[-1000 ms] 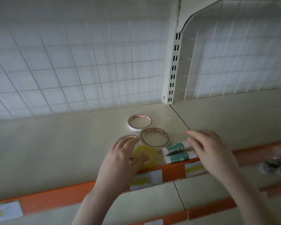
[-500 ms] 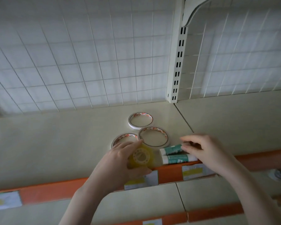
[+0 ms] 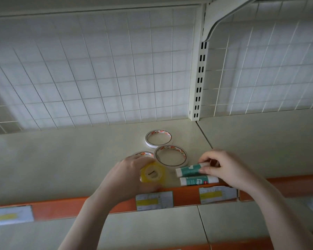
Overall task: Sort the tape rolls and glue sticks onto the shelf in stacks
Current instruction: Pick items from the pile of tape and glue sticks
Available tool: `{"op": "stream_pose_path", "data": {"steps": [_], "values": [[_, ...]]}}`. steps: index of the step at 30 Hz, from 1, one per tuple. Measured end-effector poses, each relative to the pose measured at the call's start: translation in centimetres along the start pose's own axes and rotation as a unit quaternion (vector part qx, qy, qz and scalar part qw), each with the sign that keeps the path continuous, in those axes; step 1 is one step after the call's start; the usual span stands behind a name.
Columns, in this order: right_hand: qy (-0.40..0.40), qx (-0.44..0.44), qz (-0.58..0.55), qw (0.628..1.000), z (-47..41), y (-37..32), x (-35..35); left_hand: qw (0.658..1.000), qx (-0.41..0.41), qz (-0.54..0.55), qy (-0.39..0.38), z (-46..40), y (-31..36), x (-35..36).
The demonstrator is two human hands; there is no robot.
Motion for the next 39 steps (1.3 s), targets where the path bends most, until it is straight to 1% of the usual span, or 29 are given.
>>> {"op": "stream_pose_path", "data": {"steps": [5,9,13,15,18,21,24,27,34,39], "values": [[0.037,-0.018,-0.032,0.999,0.6,-0.2,-0.2,0.999,-0.031,-0.006,0.017,-0.1,-0.1,0.5],[0.116,-0.024,-0.1,0.988,0.4,-0.5,-0.3,0.998,-0.053,0.011,0.038,0.1,0.0,0.6],[0.187,-0.053,-0.166,0.967,-0.4,-2.0,0.1,0.994,-0.065,0.027,0.088,0.7,-0.5,-0.3],[0.214,-0.084,-0.156,0.961,-1.2,-3.2,0.5,0.99,-0.071,0.036,0.114,1.1,-1.2,-1.3],[0.252,-0.137,-0.099,0.953,-2.7,-5.4,1.1,0.985,-0.085,0.035,0.143,2.0,-2.7,-3.2],[0.263,-0.169,-0.06,0.948,-4.2,-8.3,2.1,0.98,-0.103,0.029,0.169,3.5,-4.9,-5.6],[0.27,-0.197,-0.028,0.942,-5.8,-12.2,3.7,0.973,-0.129,0.025,0.189,5.5,-7.9,-8.3],[0.281,-0.219,-0.027,0.934,-7.7,-17.0,6.6,0.965,-0.152,0.019,0.211,8.2,-12.0,-11.3],[0.302,-0.226,-0.058,0.924,-12.2,-29.7,17.4,0.954,-0.188,-0.007,0.234,15.9,-24.7,-18.8],[0.296,-0.242,-0.085,0.92,-16.3,-38.2,23.9,0.945,-0.21,-0.018,0.248,21.0,-33.0,-24.2]]}}
Point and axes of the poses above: each hand's wrist, its own z-axis away from the middle knuckle, its own x-axis out of the palm, y = z × x, the point moved 3 cm from there along -z, towards the middle knuckle, and after that the axes turned 11 degrees about -x, right-handed, at the moved point
